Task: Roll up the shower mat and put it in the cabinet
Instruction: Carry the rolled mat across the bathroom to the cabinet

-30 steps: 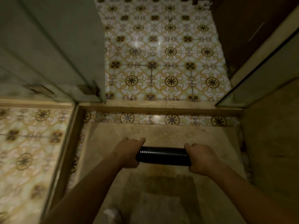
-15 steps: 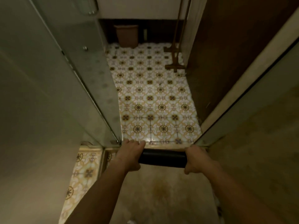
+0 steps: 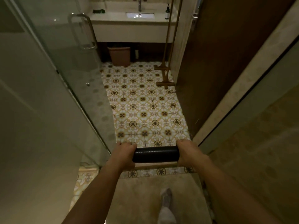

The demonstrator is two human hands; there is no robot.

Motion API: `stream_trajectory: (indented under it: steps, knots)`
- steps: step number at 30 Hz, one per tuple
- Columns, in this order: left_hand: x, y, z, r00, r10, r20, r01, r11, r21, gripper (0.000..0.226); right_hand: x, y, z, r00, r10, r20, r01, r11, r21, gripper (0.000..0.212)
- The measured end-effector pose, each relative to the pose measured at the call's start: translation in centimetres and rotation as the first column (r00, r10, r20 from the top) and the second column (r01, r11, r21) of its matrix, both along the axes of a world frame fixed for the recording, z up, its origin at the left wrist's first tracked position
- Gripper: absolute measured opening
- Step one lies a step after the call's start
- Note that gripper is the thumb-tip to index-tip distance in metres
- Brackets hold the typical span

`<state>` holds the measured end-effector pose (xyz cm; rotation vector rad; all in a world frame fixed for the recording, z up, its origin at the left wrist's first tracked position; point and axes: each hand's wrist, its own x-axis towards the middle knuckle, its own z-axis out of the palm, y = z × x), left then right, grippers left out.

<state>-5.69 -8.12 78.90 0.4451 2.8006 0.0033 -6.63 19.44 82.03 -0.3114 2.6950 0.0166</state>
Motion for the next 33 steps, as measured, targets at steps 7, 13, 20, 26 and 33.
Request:
stream_trajectory:
  steps: [7, 13, 20, 26, 33]
  knots:
    - [-9.9, 2.6, 0.1, 0.998, 0.05, 0.038, -0.049, 0.999, -0.023, 0.042, -10.3, 2.8, -1.9, 0.999, -0.002, 0.032, 0.003, 0.999, -0.047, 0.057]
    - [-18.1, 6.0, 1.7, 0.997, 0.075, 0.016, -0.075, 0.997, -0.014, 0.041, -19.5, 6.6, -1.6, 0.994, 0.079, -0.071, -0.081, 0.996, -0.023, 0.054]
    - [-26.6, 8.7, 2.8, 0.995, 0.096, 0.028, -0.097, 0.995, 0.036, 0.043, -28.3, 9.3, 0.1, 0.988, 0.11, -0.105, -0.113, 0.993, -0.029, 0.059]
    - [-35.0, 9.0, 2.8, 0.999, 0.046, -0.014, -0.046, 0.998, 0.035, 0.041, -35.5, 10.0, 0.7, 0.997, 0.045, -0.061, -0.051, 0.994, -0.092, 0.064]
    - [-47.2, 7.7, 2.3, 0.999, 0.029, -0.041, -0.029, 1.0, 0.006, 0.044, -47.6, 8.9, 0.9, 0.996, 0.037, -0.087, -0.044, 0.995, -0.086, 0.06]
